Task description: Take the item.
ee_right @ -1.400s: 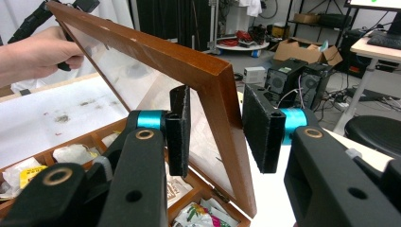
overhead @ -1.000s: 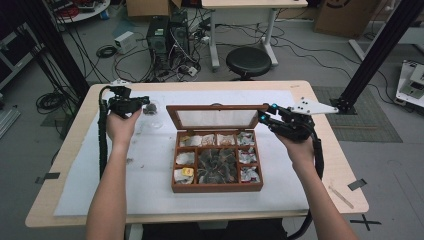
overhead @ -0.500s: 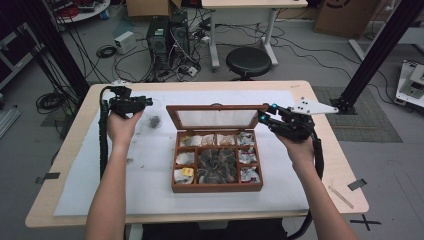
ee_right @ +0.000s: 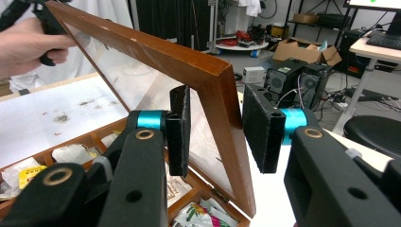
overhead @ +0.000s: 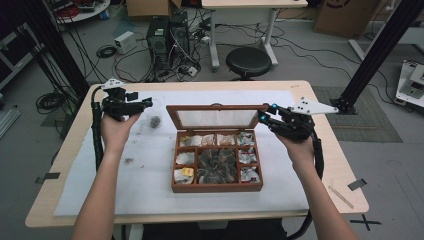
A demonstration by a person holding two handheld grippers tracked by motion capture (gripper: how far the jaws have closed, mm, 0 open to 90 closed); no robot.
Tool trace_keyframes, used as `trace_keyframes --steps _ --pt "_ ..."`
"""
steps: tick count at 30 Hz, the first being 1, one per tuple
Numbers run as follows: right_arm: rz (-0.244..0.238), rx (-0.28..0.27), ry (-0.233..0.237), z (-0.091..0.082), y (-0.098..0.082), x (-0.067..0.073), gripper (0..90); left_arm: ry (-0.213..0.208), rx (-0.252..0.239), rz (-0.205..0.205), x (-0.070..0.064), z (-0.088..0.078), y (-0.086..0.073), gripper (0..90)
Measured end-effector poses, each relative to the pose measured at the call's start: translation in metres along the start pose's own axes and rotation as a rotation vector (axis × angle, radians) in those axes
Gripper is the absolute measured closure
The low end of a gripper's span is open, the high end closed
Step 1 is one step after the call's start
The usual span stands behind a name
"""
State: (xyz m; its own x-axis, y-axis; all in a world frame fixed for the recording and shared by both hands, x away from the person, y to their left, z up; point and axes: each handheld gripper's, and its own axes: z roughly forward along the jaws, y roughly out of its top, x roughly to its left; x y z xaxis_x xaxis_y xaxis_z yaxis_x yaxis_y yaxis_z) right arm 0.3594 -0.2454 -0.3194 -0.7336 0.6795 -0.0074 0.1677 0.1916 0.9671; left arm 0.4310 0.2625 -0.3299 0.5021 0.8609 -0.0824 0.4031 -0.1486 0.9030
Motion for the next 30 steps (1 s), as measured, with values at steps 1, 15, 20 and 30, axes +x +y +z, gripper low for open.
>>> trace_keyframes --steps 1,15,20,30 --pt "-0.002 0.000 0.000 0.000 0.000 0.000 64.6 0.000 -0.006 0.008 -0.002 -0.003 0.000 33.6" --pt "0.000 0.002 -0.002 0.000 0.000 0.000 64.5 -0.079 -0.077 0.077 -0.032 -0.042 -0.018 30.1" --pt "0.001 0.006 -0.001 -0.001 0.000 0.001 64.5 -0.119 -0.119 0.083 -0.041 -0.056 -0.031 29.1" --pt "0.000 0.003 -0.002 -0.001 0.000 0.001 64.5 -0.160 -0.139 0.089 -0.049 -0.070 -0.051 27.8"
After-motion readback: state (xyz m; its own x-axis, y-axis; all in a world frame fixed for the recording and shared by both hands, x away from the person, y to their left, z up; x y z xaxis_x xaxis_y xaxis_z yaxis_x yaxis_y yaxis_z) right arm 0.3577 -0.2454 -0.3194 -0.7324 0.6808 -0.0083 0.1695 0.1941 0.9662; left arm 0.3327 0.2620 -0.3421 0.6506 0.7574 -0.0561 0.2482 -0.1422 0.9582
